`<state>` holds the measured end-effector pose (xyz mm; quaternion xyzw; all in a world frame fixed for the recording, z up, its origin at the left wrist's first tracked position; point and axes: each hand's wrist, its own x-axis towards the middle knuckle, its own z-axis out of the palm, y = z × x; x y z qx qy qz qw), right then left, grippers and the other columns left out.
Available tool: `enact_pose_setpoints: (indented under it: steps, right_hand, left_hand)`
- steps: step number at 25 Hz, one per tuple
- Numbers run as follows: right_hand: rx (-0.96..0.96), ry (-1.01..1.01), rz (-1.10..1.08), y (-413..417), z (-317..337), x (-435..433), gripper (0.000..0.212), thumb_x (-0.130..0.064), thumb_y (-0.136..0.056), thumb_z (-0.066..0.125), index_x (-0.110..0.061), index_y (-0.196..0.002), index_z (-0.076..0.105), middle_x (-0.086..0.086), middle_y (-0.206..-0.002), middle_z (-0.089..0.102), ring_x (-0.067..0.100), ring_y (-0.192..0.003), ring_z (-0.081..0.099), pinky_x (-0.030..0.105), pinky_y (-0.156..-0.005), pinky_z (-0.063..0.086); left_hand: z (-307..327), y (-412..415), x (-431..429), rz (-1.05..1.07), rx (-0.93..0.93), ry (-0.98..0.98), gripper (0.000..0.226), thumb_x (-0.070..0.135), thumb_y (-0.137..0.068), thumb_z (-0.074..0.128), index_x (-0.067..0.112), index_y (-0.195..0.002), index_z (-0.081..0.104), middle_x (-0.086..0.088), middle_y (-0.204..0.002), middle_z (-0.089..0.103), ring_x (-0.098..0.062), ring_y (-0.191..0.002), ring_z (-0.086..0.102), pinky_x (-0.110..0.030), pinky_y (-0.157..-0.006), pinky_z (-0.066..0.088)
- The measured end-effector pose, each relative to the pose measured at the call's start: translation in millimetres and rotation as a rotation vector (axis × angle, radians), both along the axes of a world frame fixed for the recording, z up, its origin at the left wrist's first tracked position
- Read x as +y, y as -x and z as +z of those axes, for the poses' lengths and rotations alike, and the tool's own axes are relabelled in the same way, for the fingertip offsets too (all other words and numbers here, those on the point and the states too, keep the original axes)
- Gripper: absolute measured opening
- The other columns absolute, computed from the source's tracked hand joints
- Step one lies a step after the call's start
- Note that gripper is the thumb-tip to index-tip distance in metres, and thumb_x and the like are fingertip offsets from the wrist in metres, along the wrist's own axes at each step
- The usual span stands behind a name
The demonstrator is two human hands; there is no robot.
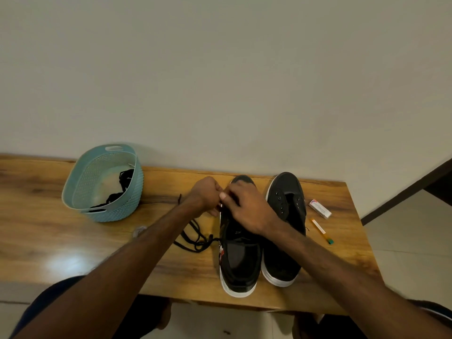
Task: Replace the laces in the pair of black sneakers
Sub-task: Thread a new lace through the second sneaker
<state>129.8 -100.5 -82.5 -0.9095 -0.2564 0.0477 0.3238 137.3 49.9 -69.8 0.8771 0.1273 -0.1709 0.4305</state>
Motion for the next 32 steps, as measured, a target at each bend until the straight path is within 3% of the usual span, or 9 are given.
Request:
enact_pose_setpoints:
  steps: [3,7,11,19,24,26,28,30,32]
  right_hand:
    - [0.002,0.458,0.139,20,0,-1,0.028,-0.044,-0.096,0.052,-0.026,-0.112,0.067,-0.001,-0.115,0.044,0.022,-0.117,0.039,0.052,-0.103,0.033]
    - [-0.074,0.536,0.085,30,1,8,0.03,-0.037,-0.097,0.054,-0.028,-0.124,0.063,-0.001,-0.132,0.044,0.024,-0.129,0.033,0.059,-0.109,0.025]
    - [-0.16,0.673,0.097,37,8,19,0.034,-0.029,-0.093,0.059,-0.021,-0.127,0.061,0.001,-0.131,0.05,0.027,-0.128,0.036,0.052,-0.112,0.026]
    - [-0.114,0.773,0.056,46,20,22,0.029,-0.031,-0.095,0.052,-0.017,-0.117,0.065,0.001,-0.128,0.058,0.026,-0.132,0.039,0.063,-0.118,0.004]
    - [-0.196,0.854,0.071,52,15,22,0.034,-0.037,-0.097,0.053,-0.018,-0.123,0.062,0.003,-0.134,0.055,0.029,-0.141,0.033,0.072,-0.112,-0.008]
    - [-0.318,0.939,0.137,63,11,23,0.04,-0.03,-0.094,0.06,-0.014,-0.131,0.057,0.011,-0.144,0.045,0.034,-0.147,0.021,0.077,-0.109,-0.006]
    - [-0.405,0.922,0.266,70,9,26,0.042,-0.02,-0.094,0.059,-0.01,-0.134,0.052,0.017,-0.144,0.042,0.035,-0.144,0.026,0.077,-0.11,-0.002]
    - [-0.318,0.777,0.35,72,11,27,0.039,-0.013,-0.099,0.048,-0.01,-0.138,0.045,0.015,-0.135,0.05,0.033,-0.134,0.041,0.07,-0.116,-0.001]
    - [-0.268,0.676,0.35,68,8,25,0.046,-0.01,-0.099,0.044,-0.011,-0.145,0.036,0.013,-0.139,0.046,0.031,-0.134,0.039,0.059,-0.12,0.008]
  left_hand:
    - [20,-5,17,-0.03,-0.096,-0.153,0.017,0.013,-0.098,0.054,0.013,-0.082,0.061,-0.007,-0.088,0.074,-0.022,-0.074,0.072,-0.033,-0.055,0.055]
    - [38,5,37,0.061,-0.184,-0.105,0.016,0.012,-0.097,0.055,0.017,-0.083,0.06,0.001,-0.088,0.074,-0.019,-0.078,0.07,-0.03,-0.055,0.053]
    - [51,21,49,0.212,-0.303,0.009,0.012,0.012,-0.099,0.054,0.014,-0.089,0.061,0.003,-0.084,0.073,-0.014,-0.074,0.068,-0.027,-0.047,0.051]
    - [79,35,81,0.746,-0.641,0.51,0.017,0.017,-0.105,0.043,0.004,-0.113,0.053,-0.004,-0.099,0.073,-0.017,-0.08,0.072,-0.032,-0.05,0.058]
    - [95,40,113,1.103,-0.724,0.888,0.013,0.012,-0.106,0.038,0.008,-0.102,0.049,-0.006,-0.097,0.069,-0.022,-0.085,0.073,-0.035,-0.063,0.06]
    - [97,38,111,1.082,-0.721,0.964,0.011,0.01,-0.106,0.039,0.007,-0.104,0.049,-0.008,-0.097,0.064,-0.025,-0.085,0.072,-0.035,-0.065,0.06]
    - [98,38,98,0.926,-0.684,0.907,0.009,0.012,-0.106,0.041,0.008,-0.106,0.049,-0.007,-0.094,0.064,-0.023,-0.08,0.071,-0.036,-0.068,0.062]
    - [97,39,86,0.827,-0.651,0.857,0.012,0.014,-0.105,0.043,0.007,-0.111,0.05,-0.006,-0.093,0.066,-0.02,-0.076,0.07,-0.037,-0.07,0.062]
    - [96,39,83,0.815,-0.639,0.854,0.014,0.015,-0.105,0.044,0.006,-0.114,0.05,-0.006,-0.093,0.067,-0.019,-0.074,0.069,-0.036,-0.07,0.062]
